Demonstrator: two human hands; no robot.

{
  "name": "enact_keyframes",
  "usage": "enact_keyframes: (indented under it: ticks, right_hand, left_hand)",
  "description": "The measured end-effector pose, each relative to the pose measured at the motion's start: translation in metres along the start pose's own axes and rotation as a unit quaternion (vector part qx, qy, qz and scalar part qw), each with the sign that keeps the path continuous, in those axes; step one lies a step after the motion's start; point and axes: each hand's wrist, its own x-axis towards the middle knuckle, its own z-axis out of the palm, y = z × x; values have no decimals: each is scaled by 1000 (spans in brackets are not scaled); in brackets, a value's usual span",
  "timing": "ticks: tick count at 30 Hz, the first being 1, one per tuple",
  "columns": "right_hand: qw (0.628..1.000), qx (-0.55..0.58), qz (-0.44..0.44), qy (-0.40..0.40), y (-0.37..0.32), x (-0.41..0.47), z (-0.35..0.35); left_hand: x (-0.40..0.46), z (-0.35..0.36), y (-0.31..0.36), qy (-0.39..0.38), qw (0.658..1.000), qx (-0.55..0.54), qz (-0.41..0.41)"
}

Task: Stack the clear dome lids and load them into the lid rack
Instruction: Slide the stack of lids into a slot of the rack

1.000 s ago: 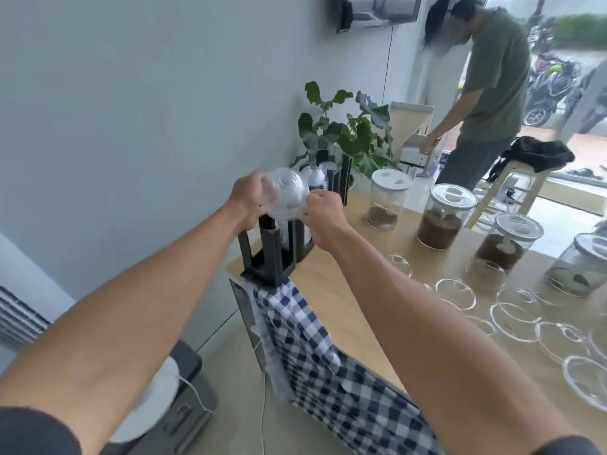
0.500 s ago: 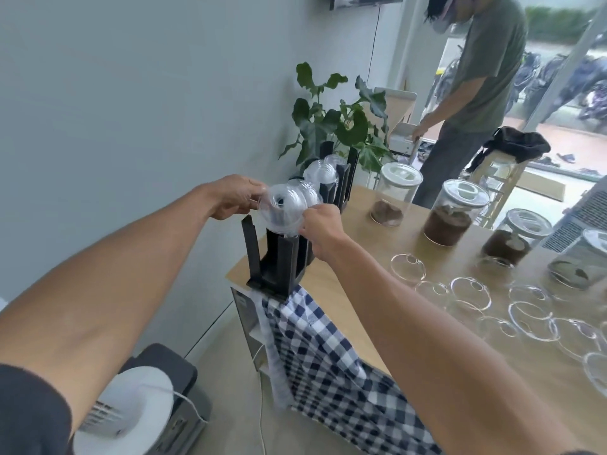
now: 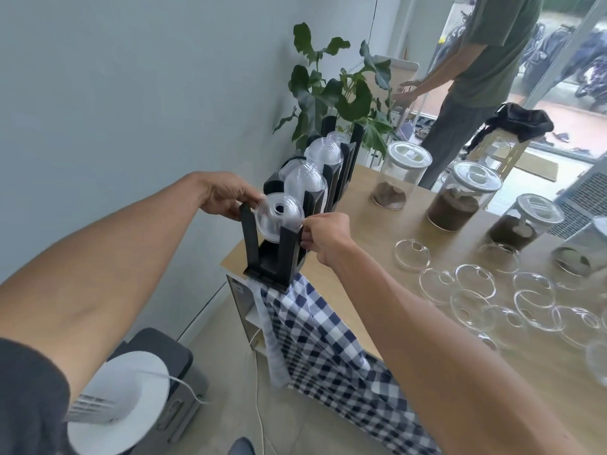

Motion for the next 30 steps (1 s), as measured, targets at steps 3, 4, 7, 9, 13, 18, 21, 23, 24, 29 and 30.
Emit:
enact_keyframes:
  ticks: [3, 4, 7, 9, 13, 18, 21, 23, 24, 29, 30]
  right_hand:
    - [1000, 16, 25, -3, 9, 3, 3]
    - [999, 14, 36, 0, 15, 7, 4]
    - [999, -21, 48, 16, 37, 22, 9]
    - [998, -42, 45, 22, 52, 31, 13]
    - [997, -56, 53, 27, 69, 34, 16]
    - [994, -75, 61, 55, 71, 35, 14]
    - [991, -94, 58, 69, 75, 37, 14]
    - [990, -103, 54, 79, 78, 39, 12]
    - [990, -107, 50, 83, 80, 41, 12]
    - [986, -121, 53, 97, 98, 50, 21]
    - [986, -125, 54, 101, 101, 51, 23]
  left_hand:
    - [12, 0, -7, -8, 1000, -17, -20]
    - [16, 0, -10, -11, 999, -24, -29]
    - [26, 2, -18, -25, 998, -34, -54]
    - [36, 6, -27, -32, 997, -42, -62]
    - [58, 18, -54, -3, 997, -63, -52]
    - [67, 28, -70, 8, 995, -77, -62]
    - [69, 27, -70, 10, 997, -63, -50]
    - [73, 26, -69, 24, 998, -46, -34]
    - [75, 27, -69, 39, 998, -34, -25]
    - [82, 31, -80, 50, 998, -21, -29]
    - [83, 31, -84, 46, 998, -31, -29]
